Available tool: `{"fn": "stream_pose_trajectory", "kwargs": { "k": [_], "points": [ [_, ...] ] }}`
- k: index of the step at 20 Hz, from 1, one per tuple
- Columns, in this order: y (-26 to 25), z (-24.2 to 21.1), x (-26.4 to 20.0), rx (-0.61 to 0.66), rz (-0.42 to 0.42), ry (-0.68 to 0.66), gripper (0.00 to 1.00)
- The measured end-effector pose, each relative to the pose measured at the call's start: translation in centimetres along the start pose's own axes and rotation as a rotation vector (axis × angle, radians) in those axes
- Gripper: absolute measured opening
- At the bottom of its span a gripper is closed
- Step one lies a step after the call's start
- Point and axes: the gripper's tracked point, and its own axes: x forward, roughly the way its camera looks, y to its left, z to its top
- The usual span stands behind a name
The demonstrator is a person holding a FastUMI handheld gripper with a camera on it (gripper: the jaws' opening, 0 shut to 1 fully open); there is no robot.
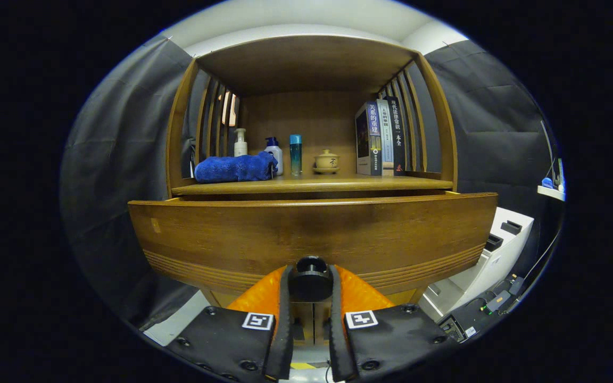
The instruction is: Pull open the drawer, take out the items inside it, and place them on the countertop above the cabinet.
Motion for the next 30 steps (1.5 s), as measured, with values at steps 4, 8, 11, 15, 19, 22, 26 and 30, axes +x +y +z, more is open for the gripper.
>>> {"fn": "stream_pose_trajectory", "kwargs": {
  "k": [4, 8, 11, 15, 19, 22, 26, 30],
  "points": [
    [0.1, -0.9, -2.5, -0.003, 0.007, 0.005, 0.36],
    [0.3, -1.4, -4.2, 0.001, 0.004, 0.017, 0.36],
    [0.6, -1.7, -5.0, -0.001, 0.004, 0.018, 0.36],
    [0.7, -2.1, -5.8, 0.015, -0.007, 0.035, 0.36],
    [0.9, -2.6, -7.4, 0.005, -0.010, 0.042, 0.36],
    [1.0, -2.9, -8.3, 0.007, -0.018, 0.048, 0.36],
    [1.1, -3.3, -9.5, 0.021, -0.029, 0.056, 0.36],
    [1.1, -3.6, -10.4, 0.042, -0.060, 0.061, 0.36]
  ]
}}
